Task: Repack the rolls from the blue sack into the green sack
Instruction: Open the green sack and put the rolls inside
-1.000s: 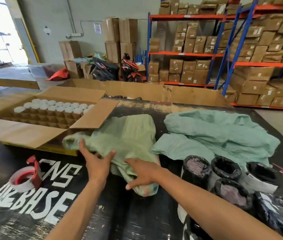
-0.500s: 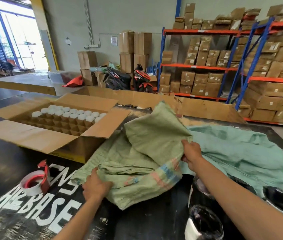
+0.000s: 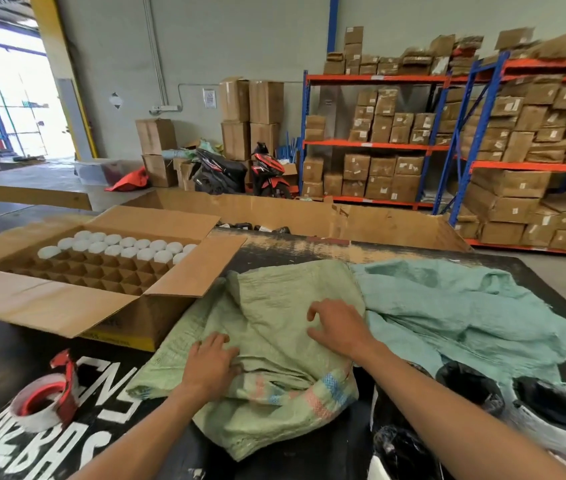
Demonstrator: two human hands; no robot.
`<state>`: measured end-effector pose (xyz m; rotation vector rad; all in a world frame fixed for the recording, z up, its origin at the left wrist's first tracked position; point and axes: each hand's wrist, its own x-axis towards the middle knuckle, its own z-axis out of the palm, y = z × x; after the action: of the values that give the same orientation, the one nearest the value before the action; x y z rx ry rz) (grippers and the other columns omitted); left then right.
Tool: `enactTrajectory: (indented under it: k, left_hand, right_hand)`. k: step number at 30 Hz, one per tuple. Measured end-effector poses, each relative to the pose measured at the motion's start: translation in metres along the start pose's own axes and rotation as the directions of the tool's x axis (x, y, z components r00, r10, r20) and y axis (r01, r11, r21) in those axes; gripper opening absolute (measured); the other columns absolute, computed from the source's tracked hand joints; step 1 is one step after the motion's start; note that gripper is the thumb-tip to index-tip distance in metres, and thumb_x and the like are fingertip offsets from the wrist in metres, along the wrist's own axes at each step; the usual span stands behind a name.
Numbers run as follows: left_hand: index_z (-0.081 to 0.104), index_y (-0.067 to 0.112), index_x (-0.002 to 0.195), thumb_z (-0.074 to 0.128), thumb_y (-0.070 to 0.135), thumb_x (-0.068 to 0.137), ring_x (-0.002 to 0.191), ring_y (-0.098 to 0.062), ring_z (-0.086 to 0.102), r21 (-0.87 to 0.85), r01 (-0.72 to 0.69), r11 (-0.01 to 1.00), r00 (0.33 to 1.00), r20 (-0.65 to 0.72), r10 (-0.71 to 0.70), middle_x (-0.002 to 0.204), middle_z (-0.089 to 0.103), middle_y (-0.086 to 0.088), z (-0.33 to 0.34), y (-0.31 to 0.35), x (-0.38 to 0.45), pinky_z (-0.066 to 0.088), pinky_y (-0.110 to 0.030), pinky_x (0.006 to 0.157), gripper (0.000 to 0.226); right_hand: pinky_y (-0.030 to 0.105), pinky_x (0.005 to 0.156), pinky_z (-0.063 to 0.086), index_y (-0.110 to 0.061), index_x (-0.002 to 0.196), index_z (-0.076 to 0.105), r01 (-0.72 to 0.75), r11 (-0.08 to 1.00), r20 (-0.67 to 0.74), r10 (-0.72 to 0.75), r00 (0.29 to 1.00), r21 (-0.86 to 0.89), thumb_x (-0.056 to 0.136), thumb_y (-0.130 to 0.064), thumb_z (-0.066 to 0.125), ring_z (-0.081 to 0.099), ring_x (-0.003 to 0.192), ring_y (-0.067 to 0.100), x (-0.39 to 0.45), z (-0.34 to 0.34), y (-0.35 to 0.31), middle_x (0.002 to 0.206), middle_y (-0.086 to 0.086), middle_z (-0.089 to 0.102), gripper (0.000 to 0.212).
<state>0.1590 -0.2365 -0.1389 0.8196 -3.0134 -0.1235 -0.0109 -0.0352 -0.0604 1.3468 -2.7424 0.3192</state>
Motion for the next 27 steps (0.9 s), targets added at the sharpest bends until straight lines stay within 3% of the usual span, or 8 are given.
enactTrajectory:
  k: [3,5,10,13,17,20,24,27]
  left_hand:
    - [0.05,0.029,0.108,0.042,0.046,0.097,0.104,-0.027,0.063,-0.446,-0.05,0.893,0.978,-0.202,-0.046,0.108,0.067,-0.002,-0.042,0.019,0.012,0.049,-0.042,0.088,0.022]
    - [0.045,0.028,0.106,0.047,0.037,0.097,0.092,-0.026,0.064,-0.481,-0.16,0.862,0.929,-0.369,-0.033,0.101,0.067,-0.001,-0.082,0.034,0.026,0.052,-0.042,0.078,0.013]
    - [0.047,0.017,0.1,0.05,0.025,0.098,0.078,-0.022,0.059,-0.496,-0.34,0.799,0.802,-0.596,-0.029,0.088,0.061,-0.001,-0.19,0.069,0.051,0.05,-0.036,0.067,0.009]
    - [0.051,0.012,0.099,0.055,0.017,0.093,0.079,-0.024,0.058,-0.512,-0.38,0.771,0.76,-0.648,-0.055,0.088,0.061,-0.003,-0.241,0.072,0.061,0.052,-0.044,0.074,0.009]
    - [0.058,0.009,0.107,0.058,0.011,0.09,0.087,-0.018,0.056,-0.629,-0.344,0.697,0.725,-0.65,-0.229,0.101,0.062,-0.004,-0.295,0.069,0.067,0.047,-0.032,0.078,0.017]
    - [0.055,0.006,0.117,0.056,0.008,0.093,0.082,-0.013,0.051,-0.694,-0.298,0.655,0.67,-0.641,-0.374,0.109,0.061,-0.009,-0.322,0.056,0.061,0.037,-0.02,0.065,0.024]
    - [0.054,0.006,0.122,0.056,0.009,0.092,0.088,-0.015,0.048,-0.628,-0.276,0.728,0.577,-0.714,-0.397,0.116,0.062,-0.013,-0.343,0.041,0.053,0.034,-0.023,0.074,0.029]
    - [0.048,0.009,0.118,0.069,0.016,0.085,0.077,-0.016,0.053,-0.536,-0.345,0.771,0.592,-0.761,-0.264,0.107,0.059,-0.008,-0.345,0.027,0.05,0.036,-0.013,0.062,0.04]
  right_hand:
    - [0.037,0.085,0.046,-0.026,0.132,0.052,-0.06,0.98,0.342,-0.01,0.94,0.192,0.075,-0.076,0.061,0.055,0.116,0.021,-0.003,-0.001,-0.011,0.125,0.0,0.061,0.076]
    - [0.036,0.088,0.048,-0.022,0.137,0.051,-0.109,0.969,0.373,0.019,0.928,0.221,0.07,-0.081,0.06,0.057,0.117,0.022,-0.005,-0.001,-0.018,0.13,0.0,0.059,0.09]
    - [0.034,0.064,0.054,-0.02,0.073,0.064,-0.222,0.841,0.011,0.249,0.968,0.494,0.093,-0.048,0.056,0.069,0.07,0.029,0.017,-0.021,-0.022,0.07,0.004,0.067,0.035]
    - [0.031,0.046,0.052,-0.008,0.086,0.071,-0.255,0.656,0.007,0.355,0.935,0.71,0.091,-0.038,0.065,0.069,0.054,0.029,0.038,-0.064,-0.015,0.07,0.011,0.071,0.03]
    - [0.025,0.038,0.047,-0.002,0.094,0.066,-0.355,0.524,0.23,0.289,0.929,0.775,0.092,-0.023,0.067,0.055,0.045,0.02,0.044,-0.118,-0.01,0.072,0.012,0.061,0.021]
    - [0.029,0.043,0.057,-0.012,0.094,0.062,-0.358,0.483,0.288,0.214,0.933,0.799,0.101,-0.016,0.053,0.062,0.049,0.017,0.044,-0.139,-0.009,0.071,0.009,0.065,0.013]
    - [0.033,0.05,0.056,-0.017,0.096,0.055,-0.231,0.37,0.149,0.235,0.96,0.9,0.105,-0.019,0.04,0.056,0.05,0.013,0.067,-0.16,-0.011,0.073,0.006,0.062,0.018]
    - [0.049,0.08,0.056,-0.012,0.098,0.056,-0.074,0.162,0.029,0.265,0.964,0.984,0.106,-0.016,0.039,0.063,0.075,0.022,0.085,-0.17,-0.017,0.099,0.021,0.068,0.019]
